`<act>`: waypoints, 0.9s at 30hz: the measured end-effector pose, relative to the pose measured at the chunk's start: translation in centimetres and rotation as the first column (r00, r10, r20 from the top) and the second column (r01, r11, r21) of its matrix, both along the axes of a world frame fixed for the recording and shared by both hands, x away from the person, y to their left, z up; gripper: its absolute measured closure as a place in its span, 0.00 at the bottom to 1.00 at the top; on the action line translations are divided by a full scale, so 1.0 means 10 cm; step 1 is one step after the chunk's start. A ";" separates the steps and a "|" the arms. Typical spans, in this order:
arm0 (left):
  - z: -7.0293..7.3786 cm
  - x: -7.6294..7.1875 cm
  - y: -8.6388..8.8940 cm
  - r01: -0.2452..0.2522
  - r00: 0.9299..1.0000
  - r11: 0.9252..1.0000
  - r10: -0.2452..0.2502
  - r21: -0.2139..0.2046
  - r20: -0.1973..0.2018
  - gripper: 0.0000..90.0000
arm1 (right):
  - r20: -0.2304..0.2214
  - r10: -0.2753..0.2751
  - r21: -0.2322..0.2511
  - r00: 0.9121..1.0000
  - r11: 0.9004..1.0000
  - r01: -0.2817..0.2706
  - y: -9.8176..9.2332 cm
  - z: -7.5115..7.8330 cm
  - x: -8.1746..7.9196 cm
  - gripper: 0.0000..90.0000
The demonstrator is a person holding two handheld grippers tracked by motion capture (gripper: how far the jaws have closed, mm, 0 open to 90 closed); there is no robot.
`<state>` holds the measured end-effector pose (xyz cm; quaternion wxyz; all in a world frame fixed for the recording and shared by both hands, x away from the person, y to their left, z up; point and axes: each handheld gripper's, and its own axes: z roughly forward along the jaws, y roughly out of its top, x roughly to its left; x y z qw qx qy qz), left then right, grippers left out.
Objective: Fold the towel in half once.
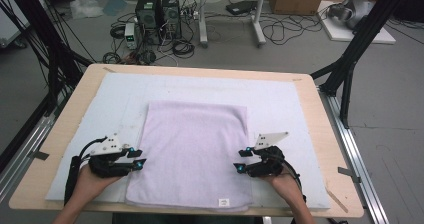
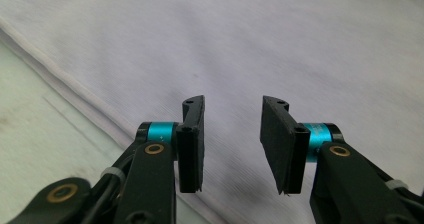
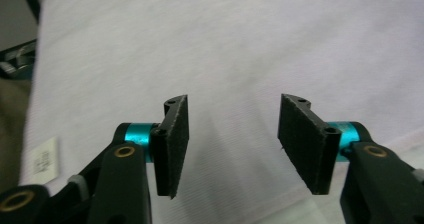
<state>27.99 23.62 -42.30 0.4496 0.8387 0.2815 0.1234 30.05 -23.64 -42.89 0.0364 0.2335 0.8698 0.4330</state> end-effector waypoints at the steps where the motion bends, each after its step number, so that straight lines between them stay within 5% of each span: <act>1: 0.01 0.05 0.00 -0.008 1.000 1.000 0.008 -0.006 -0.001 0.66 | 0.003 -0.006 0.002 1.000 1.000 0.006 -0.01 0.00 0.03 0.49; 9: 0.01 0.26 -0.06 -0.065 0.998 0.996 0.065 -0.066 0.009 0.57 | 0.009 -0.072 0.016 0.997 0.997 0.071 -0.06 0.02 0.23 0.40; 27: 0.00 0.36 -0.03 -0.109 0.994 0.993 0.110 -0.053 0.014 0.47 | 0.019 -0.138 0.030 0.990 0.990 0.138 -0.12 0.06 0.45 0.34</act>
